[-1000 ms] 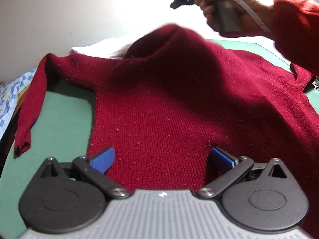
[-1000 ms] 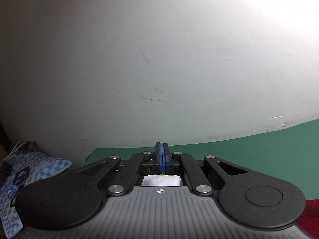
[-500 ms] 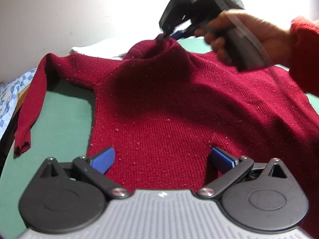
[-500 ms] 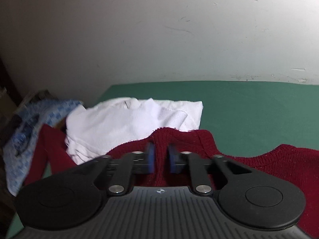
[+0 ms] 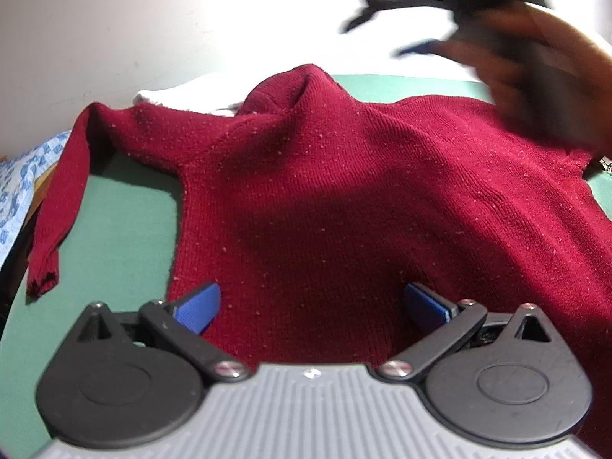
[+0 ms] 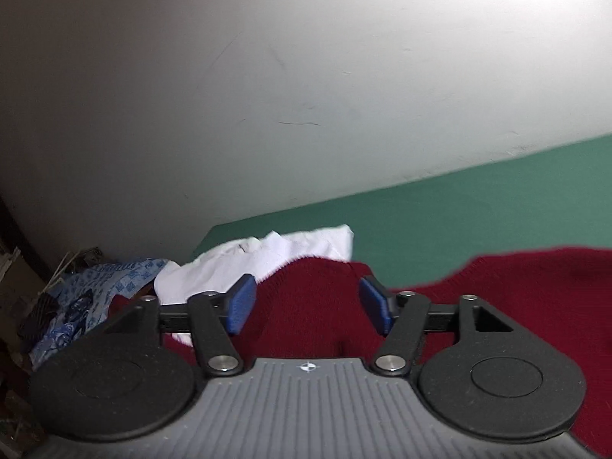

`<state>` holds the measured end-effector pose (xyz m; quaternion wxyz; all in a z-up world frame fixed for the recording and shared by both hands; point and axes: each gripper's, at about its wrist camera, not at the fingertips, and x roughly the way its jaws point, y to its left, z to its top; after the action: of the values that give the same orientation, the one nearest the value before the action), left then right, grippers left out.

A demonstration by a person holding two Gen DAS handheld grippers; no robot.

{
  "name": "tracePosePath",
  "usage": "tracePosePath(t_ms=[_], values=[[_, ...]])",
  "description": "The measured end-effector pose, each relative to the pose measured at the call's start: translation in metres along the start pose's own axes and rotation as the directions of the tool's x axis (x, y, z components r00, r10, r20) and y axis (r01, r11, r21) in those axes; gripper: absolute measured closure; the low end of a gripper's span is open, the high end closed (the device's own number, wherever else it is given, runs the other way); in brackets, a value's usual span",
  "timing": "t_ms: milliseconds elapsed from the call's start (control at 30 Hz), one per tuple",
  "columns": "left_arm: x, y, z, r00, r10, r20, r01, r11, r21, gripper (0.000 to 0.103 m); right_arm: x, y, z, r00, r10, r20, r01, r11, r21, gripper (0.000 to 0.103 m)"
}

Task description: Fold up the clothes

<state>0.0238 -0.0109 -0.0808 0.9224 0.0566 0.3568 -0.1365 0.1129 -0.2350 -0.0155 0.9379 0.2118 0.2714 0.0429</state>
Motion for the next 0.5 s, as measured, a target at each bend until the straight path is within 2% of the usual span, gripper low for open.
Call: tracePosePath(t_ms=[100,200,300,400,500], values=[[0.000,0.000,0.000,1.000,0.000,0.000,0.000,1.000,0.000,0.001,-0.065,-0.033,-0.047,0.991,-0.119,-0.066,0.118,0.993,-0.028,0.051],[0.000,0.000,0.000,1.000,-0.001,0.000,0.001,1.000,0.000,0.001,-0.121,-0.065,-0.097,0.960,-0.209,-0.185,0.215,0.976,0.015,0.067],[-0.001,-0.001,-0.001,1.000,0.000,0.001,0.000,1.000,0.002,0.001,-0.173,-0.087,-0.137,0.946,-0.216,-0.240,0.250,0.961,0.120,0.097],[-0.001,-0.001,-0.001,1.000,0.000,0.001,0.000,1.000,0.004,0.001,-0.204,-0.083,-0.165,0.950,-0.217,-0.223,0.257,0.952,0.168,0.097],[-0.002,-0.002,-0.002,1.000,0.006,-0.002,-0.006,1.000,0.020,0.001,-0.218,-0.068,-0.184,0.944,-0.271,-0.187,0.297,0.947,0.126,0.095]])
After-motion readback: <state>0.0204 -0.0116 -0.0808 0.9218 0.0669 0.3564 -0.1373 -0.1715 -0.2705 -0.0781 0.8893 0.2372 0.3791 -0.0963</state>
